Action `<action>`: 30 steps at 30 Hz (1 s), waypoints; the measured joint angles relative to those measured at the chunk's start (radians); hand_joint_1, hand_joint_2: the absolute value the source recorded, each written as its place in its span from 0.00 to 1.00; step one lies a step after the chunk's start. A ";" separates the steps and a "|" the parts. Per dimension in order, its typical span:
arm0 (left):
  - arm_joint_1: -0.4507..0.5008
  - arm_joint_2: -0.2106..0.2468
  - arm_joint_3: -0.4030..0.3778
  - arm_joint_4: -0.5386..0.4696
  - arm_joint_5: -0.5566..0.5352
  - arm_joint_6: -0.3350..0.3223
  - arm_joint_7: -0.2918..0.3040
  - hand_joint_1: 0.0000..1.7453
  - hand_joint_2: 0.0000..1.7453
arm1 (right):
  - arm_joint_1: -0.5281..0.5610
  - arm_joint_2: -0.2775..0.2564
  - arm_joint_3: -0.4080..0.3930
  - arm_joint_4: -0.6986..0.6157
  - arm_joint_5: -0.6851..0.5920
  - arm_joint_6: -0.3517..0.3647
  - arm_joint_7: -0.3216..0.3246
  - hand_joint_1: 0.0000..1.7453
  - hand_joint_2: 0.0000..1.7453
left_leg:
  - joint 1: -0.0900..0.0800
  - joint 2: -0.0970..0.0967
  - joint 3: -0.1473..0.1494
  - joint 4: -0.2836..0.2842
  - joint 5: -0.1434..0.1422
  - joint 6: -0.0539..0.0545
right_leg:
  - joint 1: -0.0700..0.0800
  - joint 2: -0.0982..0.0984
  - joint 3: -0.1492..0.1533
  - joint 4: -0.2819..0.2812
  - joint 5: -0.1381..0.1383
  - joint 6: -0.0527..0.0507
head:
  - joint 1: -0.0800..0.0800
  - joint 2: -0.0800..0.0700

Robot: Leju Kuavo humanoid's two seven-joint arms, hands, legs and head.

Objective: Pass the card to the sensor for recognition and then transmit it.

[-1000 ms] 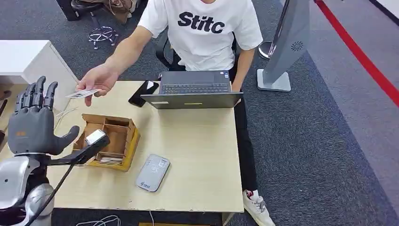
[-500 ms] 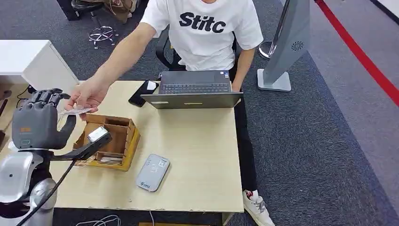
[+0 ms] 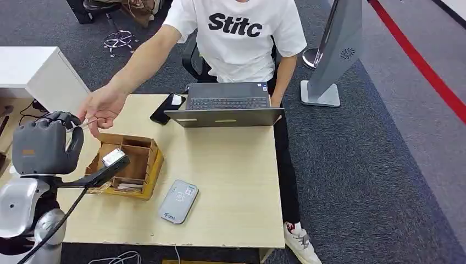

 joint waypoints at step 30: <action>0.426 0.175 -0.118 -0.187 0.345 -0.132 -0.124 1.00 1.00 | -0.034 0.000 -0.086 0.046 0.038 0.111 -0.056 0.00 1.00 | 0.000 0.002 -0.001 0.000 -0.001 0.000 | 0.000 0.002 -0.002 0.000 -0.001 0.000 | 0.000 0.000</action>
